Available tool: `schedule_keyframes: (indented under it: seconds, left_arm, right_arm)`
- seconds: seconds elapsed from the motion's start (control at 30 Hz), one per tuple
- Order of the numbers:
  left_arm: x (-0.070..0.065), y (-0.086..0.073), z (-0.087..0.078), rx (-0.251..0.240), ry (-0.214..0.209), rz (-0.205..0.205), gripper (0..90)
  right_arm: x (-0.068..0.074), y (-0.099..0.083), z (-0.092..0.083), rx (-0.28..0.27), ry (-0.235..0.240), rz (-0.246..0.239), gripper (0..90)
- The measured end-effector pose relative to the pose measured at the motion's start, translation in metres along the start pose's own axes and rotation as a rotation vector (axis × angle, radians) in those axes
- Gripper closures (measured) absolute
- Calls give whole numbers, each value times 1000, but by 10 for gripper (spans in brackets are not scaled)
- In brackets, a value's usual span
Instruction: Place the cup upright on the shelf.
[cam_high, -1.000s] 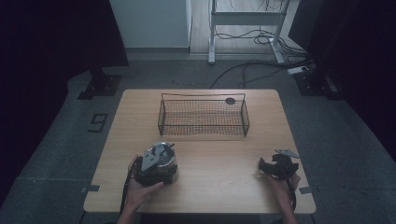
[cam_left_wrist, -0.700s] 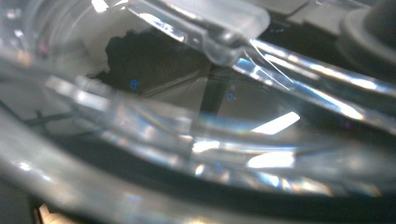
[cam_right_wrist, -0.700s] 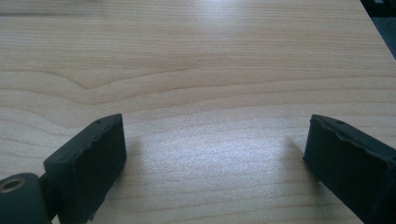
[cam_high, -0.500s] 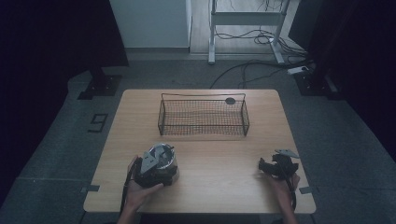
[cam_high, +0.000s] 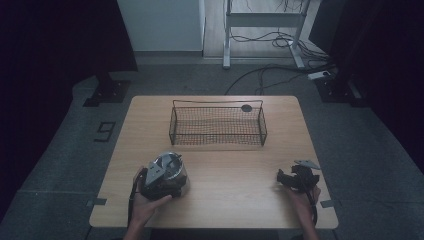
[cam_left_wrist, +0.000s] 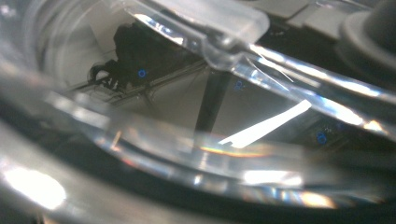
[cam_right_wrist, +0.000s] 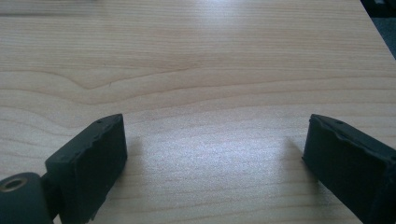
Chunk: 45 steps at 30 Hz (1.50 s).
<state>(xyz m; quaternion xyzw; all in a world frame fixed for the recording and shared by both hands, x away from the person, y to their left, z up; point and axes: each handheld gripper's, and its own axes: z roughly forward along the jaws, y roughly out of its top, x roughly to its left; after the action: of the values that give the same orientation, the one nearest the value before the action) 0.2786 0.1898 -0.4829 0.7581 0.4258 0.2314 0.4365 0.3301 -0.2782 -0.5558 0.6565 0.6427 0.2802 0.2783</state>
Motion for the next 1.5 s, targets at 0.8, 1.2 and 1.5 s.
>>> schedule_keyframes:
  seconds: [0.8, 1.2, 1.5]
  left_arm:
    - [-6, 3, -5, -12, -13, 7, 37]
    - [-8, 3, -2, 8, -17, 13, 38]
    - [-13, 3, 0, 20, -27, 18, 38]
  right_arm:
    - [0, 0, 0, -3, 2, -3, 70]
    - [0, 0, 0, -5, 3, -5, 73]
    - [0, 0, 0, -7, 4, -7, 77]
